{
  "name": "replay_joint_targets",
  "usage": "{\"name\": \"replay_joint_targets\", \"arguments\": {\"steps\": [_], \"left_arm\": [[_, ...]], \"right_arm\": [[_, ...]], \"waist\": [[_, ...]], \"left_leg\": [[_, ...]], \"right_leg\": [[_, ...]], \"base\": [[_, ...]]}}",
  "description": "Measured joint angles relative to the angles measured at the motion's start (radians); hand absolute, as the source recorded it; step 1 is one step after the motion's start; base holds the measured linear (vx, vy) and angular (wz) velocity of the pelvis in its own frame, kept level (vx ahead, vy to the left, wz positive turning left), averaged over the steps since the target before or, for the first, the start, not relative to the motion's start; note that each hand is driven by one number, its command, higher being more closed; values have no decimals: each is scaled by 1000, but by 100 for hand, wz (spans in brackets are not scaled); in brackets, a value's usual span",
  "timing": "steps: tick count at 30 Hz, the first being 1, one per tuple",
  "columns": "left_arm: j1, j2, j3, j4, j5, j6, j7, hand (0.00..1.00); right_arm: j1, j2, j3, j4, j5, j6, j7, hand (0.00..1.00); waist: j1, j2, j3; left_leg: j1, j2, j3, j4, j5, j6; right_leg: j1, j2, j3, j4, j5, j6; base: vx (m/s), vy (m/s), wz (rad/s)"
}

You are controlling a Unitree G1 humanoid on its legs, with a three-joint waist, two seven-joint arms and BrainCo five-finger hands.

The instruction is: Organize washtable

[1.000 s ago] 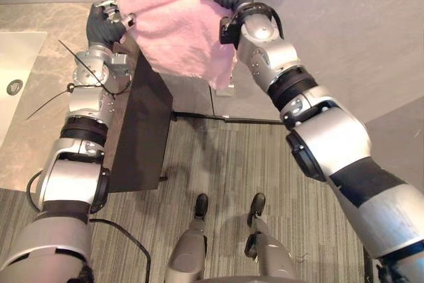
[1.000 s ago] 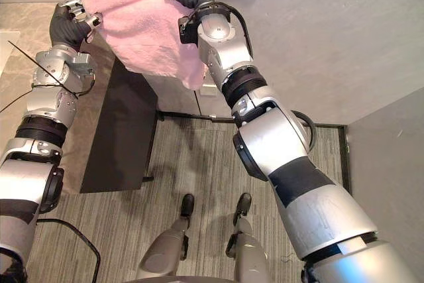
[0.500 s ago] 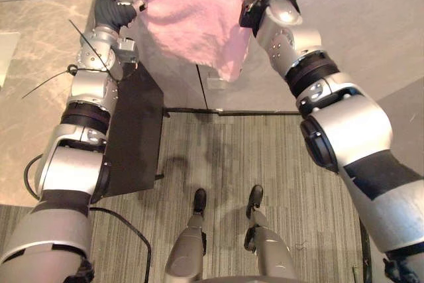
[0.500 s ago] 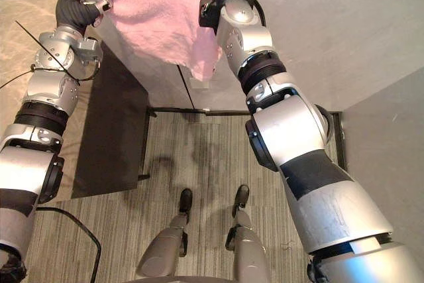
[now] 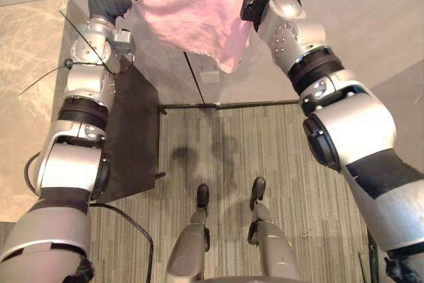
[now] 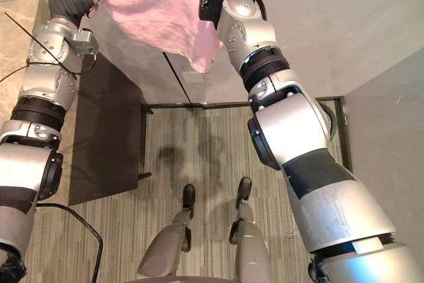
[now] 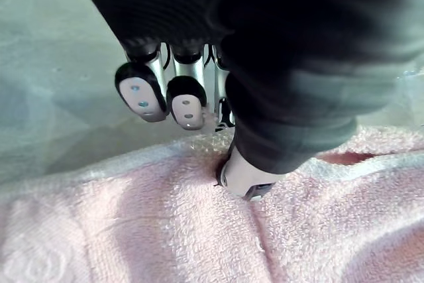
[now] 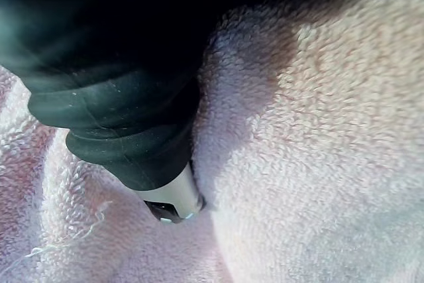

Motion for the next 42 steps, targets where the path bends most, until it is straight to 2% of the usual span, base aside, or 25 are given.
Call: {"name": "replay_joint_targets", "arguments": {"steps": [8, 10, 12, 18, 19, 22, 29, 42], "left_arm": [[1, 0, 26, 1, 3, 5, 0, 100], [1, 0, 31, 4, 4, 6, 0, 100], [1, 5, 33, 5, 11, 6, 0, 100], [3, 18, 36, 8, 27, 6, 1, 100], [4, 18, 36, 12, 29, 6, 1, 100], [6, 25, 38, 33, 29, 6, 4, 100], [25, 112, 83, 88, 29, 15, 51, 100], [35, 124, 111, 114, 29, 17, 51, 100]], "right_arm": [[0, -7, 70, -6, 0, -4, 3, 100], [0, -7, 103, -6, 0, -21, 3, 100], [0, -8, 131, -10, -1, -39, 4, 100], [0, -6, 180, -17, -12, -48, 4, 100], [0, -6, 182, -18, -24, -49, 3, 0], [0, -5, 203, -18, -42, -61, 3, 0], [2, -34, 163, -11, -40, -65, -26, 0], [17, -83, 17, -2, 42, -65, -45, 0]], "waist": [[4, 1, 2], [5, 1, 2], [10, 1, 2], [31, 3, 3], [34, 3, 3], [45, 3, 3], [49, 3, 3], [44, 1, 4]], "left_leg": [[0, 0, -3, 0, 1, 0], [2, 0, -7, 0, 1, 0], [3, 0, -8, 0, 1, 0], [8, 1, -15, 0, 1, 0], [10, 0, -17, -1, 1, 0], [15, 0, -19, -1, 1, 0], [16, 0, -33, -1, 5, -6], [37, 1, -31, -2, 9, -9]], "right_leg": [[2, -1, -3, 0, 0, 0], [5, -1, -6, 0, 0, 0], [7, -1, -8, 0, 0, 0], [17, -1, -17, 0, 0, 0], [20, -2, -20, 0, 0, 0], [27, -2, -23, 0, 0, 0], [33, -2, -32, 0, 0, 0], [53, -1, -30, 0, -3, 0]], "base": [[2, 4, 0], [19, 26, 4], [11, 17, 1], [8, 11, 4], [5, 14, 6], [3, 7, 1], [7, 7, 3], [1, 1, 0]]}}
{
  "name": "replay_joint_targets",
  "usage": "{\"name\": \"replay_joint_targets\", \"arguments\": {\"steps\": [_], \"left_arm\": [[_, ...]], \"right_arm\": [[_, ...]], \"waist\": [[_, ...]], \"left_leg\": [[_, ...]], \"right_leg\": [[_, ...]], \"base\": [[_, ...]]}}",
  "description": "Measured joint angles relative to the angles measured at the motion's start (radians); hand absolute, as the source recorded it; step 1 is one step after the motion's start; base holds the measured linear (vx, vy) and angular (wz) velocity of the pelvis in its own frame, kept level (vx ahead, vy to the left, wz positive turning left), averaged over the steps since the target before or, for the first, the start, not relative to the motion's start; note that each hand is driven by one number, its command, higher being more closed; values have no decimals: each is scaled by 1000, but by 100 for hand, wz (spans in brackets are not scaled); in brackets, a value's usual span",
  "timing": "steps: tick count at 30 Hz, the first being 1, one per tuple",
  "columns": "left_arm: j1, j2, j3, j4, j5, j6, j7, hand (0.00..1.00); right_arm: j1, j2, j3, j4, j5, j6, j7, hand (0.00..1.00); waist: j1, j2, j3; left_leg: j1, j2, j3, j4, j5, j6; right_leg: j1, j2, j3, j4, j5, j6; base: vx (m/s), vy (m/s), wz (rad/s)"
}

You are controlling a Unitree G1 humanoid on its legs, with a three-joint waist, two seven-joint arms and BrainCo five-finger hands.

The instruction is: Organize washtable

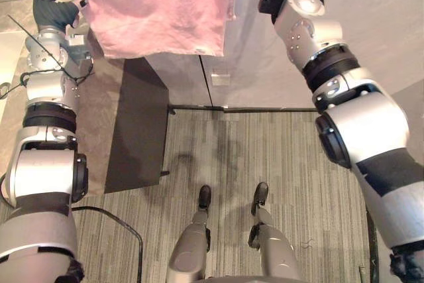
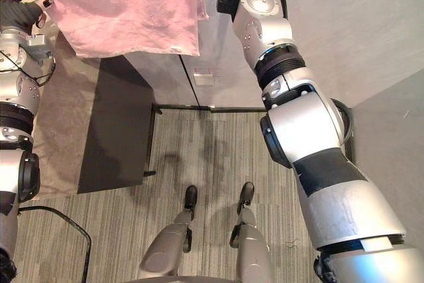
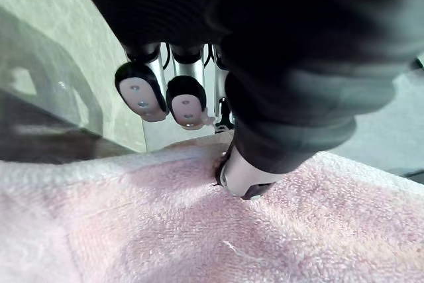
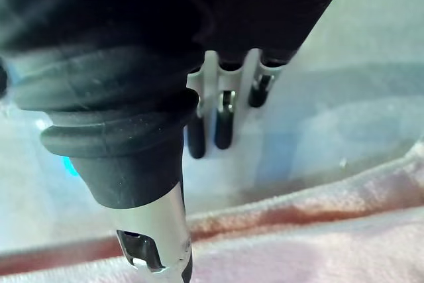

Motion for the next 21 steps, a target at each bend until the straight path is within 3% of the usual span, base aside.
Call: {"name": "replay_joint_targets", "arguments": {"steps": [12, 21], "left_arm": [[11, 0, 1, -1, 0, 4, 0, 100], [22, -18, 1, -2, 1, 9, 1, 100]], "right_arm": [[27, -5, -27, 0, 17, 0, -1, 0], [42, 52, 3, 0, -3, -1, -1, 0]], "waist": [[-3, -2, 1], [-15, -5, -1]], "left_leg": [[8, 0, 10, -2, 0, 0], [20, 4, 10, -8, 0, -1]], "right_leg": [[3, 0, 3, 0, 0, 0], [16, 2, 0, -1, -7, 9]], "base": [[0, 0, 0], [0, 0, 0]]}}
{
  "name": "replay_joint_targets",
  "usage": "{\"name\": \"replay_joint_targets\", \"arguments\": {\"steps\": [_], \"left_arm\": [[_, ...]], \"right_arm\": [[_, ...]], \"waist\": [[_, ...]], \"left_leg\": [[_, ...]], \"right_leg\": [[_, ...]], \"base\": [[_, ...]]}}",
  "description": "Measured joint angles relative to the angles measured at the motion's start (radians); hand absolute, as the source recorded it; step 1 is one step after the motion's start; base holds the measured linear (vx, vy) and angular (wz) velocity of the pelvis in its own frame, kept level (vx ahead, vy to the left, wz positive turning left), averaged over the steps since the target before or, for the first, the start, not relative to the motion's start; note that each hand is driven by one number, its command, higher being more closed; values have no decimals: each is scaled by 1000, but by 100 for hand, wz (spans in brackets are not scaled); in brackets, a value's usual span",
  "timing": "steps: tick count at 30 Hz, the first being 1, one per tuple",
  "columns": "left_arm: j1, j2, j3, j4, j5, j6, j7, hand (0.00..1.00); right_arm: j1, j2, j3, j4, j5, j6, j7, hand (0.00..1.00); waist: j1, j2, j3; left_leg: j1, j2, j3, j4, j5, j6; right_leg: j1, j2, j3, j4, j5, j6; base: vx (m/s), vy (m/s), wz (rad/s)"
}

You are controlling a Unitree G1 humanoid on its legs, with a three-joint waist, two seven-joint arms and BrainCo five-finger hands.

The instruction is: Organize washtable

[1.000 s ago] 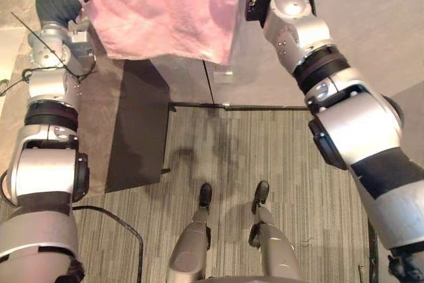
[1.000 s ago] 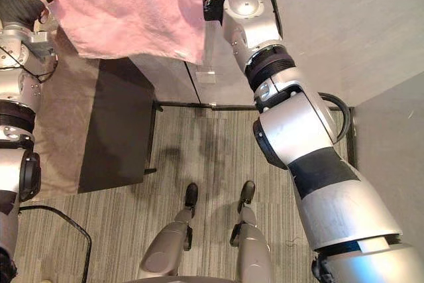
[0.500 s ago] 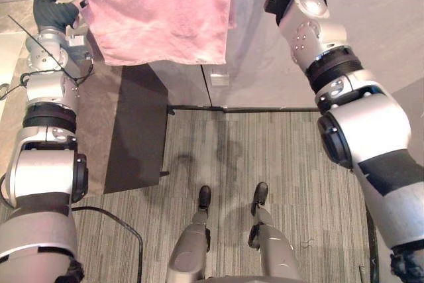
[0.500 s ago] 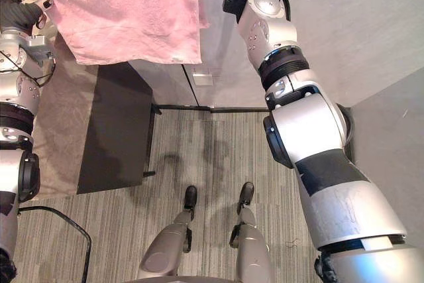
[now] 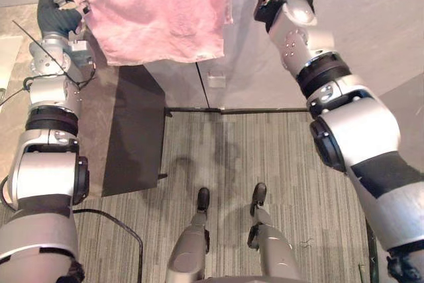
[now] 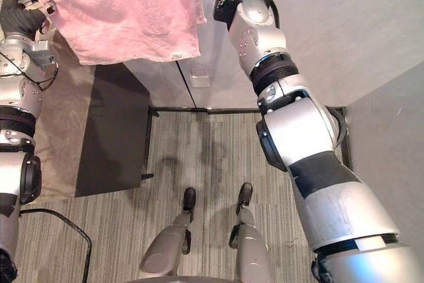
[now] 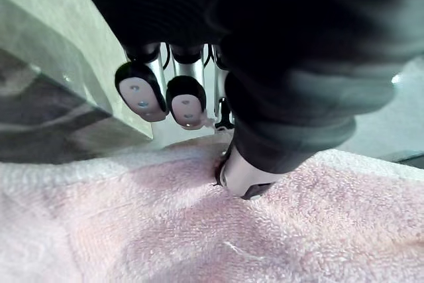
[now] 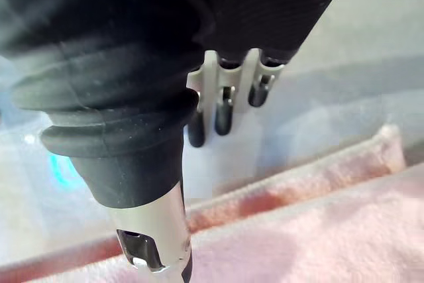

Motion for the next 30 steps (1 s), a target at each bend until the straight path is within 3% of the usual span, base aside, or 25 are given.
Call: {"name": "replay_joint_targets", "arguments": {"steps": [14, 15, 30], "left_arm": [[0, -32, -1, -35, 2, 11, 6, 100], [0, -33, -1, -38, 2, 11, 7, 100], [0, -36, 0, -66, 2, 8, 17, 100]], "right_arm": [[36, 41, 50, -3, -43, 0, 0, 0], [36, 41, 55, -3, -43, 0, 0, 100], [36, 25, 46, -28, -107, 0, -45, 100]], "waist": [[19, -1, -1], [19, -1, -1], [21, -2, -2]], "left_leg": [[-4, 0, -7, 0, 0, 0], [-5, -1, -9, 0, 0, 0], [-15, -2, -29, 1, 1, -1]], "right_leg": [[0, -1, -7, 0, 0, 0], [0, -1, -9, 0, 0, 0], [0, -3, -28, 0, -2, -3]], "base": [[0, 0, 0], [0, 0, 5], [5, -2, 2]]}}
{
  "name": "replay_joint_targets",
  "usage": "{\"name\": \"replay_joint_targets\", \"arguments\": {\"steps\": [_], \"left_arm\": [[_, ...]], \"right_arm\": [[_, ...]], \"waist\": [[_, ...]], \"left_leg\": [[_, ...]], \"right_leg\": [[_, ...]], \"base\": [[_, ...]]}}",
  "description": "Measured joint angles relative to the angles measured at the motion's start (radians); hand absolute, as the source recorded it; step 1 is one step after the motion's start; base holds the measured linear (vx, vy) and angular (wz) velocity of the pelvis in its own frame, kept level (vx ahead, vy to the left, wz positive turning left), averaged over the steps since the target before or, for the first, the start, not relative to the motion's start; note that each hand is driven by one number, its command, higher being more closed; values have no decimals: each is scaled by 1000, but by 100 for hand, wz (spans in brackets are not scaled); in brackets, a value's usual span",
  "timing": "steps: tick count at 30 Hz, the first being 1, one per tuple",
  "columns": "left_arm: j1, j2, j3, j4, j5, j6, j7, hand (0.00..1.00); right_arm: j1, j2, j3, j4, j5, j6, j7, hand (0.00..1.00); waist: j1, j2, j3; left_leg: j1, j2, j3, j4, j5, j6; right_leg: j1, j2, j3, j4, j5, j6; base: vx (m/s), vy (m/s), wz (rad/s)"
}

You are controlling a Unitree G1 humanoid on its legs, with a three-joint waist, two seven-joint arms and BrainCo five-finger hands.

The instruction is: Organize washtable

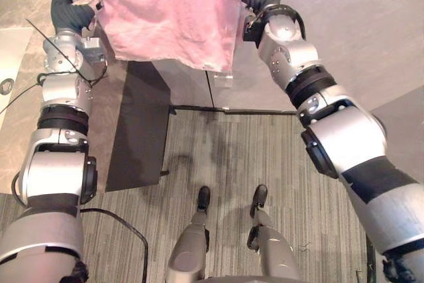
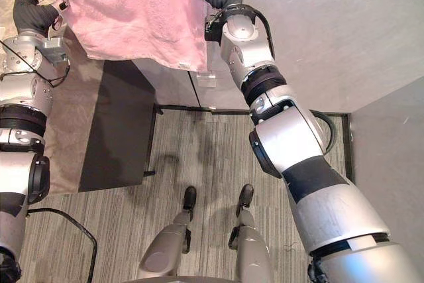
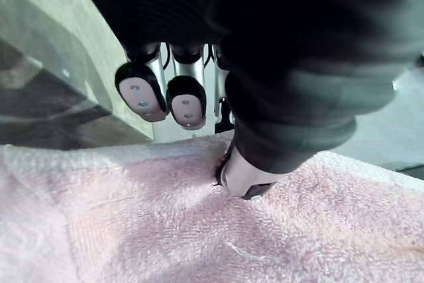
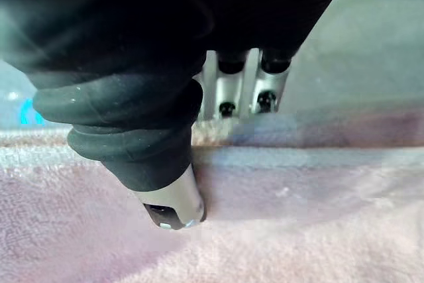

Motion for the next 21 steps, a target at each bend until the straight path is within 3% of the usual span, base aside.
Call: {"name": "replay_joint_targets", "arguments": {"steps": [13, 21], "left_arm": [[0, 0, -8, -4, 0, -1, -2, 100], [0, 0, -16, -4, 1, 0, -21, 100]], "right_arm": [[-17, -42, -35, -13, -40, -1, 6, 100], [-56, -66, -55, -13, -18, 3, 9, 100]], "waist": [[-2, 1, 0], [-21, 1, 0]], "left_leg": [[-2, -1, -4, 5, 0, 0], [-6, -1, -7, 5, 0, 0]], "right_leg": [[0, 0, 0, 0, -2, -3], [-3, -1, 2, 0, -2, -3]], "base": [[0, 0, 0], [0, 0, 0]]}}
